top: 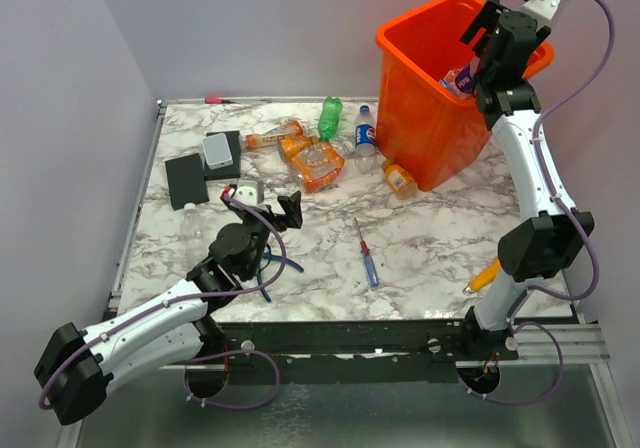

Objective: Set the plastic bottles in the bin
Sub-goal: Place the plastic bottle in the trash bin.

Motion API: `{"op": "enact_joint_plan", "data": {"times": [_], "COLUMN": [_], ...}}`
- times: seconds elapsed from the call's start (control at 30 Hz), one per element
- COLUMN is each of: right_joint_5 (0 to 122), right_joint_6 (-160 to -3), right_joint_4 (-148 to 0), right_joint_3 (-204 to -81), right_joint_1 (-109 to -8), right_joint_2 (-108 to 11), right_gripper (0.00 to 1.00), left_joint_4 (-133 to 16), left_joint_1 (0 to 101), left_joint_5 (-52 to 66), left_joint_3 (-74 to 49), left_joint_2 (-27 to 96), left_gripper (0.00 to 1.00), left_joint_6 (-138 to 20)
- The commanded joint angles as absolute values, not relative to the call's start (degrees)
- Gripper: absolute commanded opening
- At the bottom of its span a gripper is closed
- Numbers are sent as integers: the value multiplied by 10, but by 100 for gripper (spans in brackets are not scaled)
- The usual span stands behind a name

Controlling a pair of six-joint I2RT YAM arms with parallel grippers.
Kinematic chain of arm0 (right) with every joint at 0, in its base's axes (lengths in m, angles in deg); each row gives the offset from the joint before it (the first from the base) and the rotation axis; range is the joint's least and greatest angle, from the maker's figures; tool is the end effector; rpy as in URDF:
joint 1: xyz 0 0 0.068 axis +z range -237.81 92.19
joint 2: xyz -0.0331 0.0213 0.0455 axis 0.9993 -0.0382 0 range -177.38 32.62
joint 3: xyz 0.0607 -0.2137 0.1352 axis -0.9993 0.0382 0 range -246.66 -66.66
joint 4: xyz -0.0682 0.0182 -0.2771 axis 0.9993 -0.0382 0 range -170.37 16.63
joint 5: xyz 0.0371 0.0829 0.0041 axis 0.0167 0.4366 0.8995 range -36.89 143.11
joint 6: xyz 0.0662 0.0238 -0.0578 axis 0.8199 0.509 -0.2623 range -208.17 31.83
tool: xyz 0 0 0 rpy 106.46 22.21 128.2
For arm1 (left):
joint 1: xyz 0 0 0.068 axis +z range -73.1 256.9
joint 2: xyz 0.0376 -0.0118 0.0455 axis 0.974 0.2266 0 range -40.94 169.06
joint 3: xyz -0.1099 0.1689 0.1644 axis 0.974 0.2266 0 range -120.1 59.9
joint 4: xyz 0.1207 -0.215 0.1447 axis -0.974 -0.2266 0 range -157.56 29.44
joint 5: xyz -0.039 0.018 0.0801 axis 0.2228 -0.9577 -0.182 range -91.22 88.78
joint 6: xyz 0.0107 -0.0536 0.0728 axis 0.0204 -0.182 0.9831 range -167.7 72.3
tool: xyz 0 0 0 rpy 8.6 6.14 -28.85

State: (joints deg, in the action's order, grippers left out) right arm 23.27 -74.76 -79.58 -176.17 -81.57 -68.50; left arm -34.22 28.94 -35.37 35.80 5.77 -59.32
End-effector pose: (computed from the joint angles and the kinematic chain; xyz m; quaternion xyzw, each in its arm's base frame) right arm 0.4739 0.0110 0.4641 0.2271 0.6572 -0.0572 0.7164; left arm 0.2098 -0.1641 0.2565 0.0003 0.6878 -0.1723 0.7051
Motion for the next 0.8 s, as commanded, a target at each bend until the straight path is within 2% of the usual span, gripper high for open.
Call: {"op": "enact_joint_plan", "data": {"times": [0.0,0.17,0.3,0.53,0.67,0.77], "right_joint_5": [280,330,317,357,465,505], "right_joint_6": [-726,-702,-698,-647,-627,-645], "right_joint_4": [-820,-832,-844,-832,-765,-764], "right_joint_3": [-1821,-1844,-1805,-1615,-1495,-1470], "right_joint_1": [-817,-817,-817,-817,-806,-761], "right_joint_2": [-653,-619,-587,-483,-402,-355], "right_gripper": [90,92,92,89,85,85], "left_joint_4": [-352,-354,-357,-361,-371,-395], "left_joint_1": [290,290,290,289,289,290], "left_joint_5": [-358,-357,-356,-352,-356,-383], "left_joint_3": [337,335,335,334,328,315], "left_joint_2": [65,72,69,73,89,104], "left_gripper": [99,99,99,99,99,99], "left_joint_6": [-600,-600,-599,-604,-609,-622]}}
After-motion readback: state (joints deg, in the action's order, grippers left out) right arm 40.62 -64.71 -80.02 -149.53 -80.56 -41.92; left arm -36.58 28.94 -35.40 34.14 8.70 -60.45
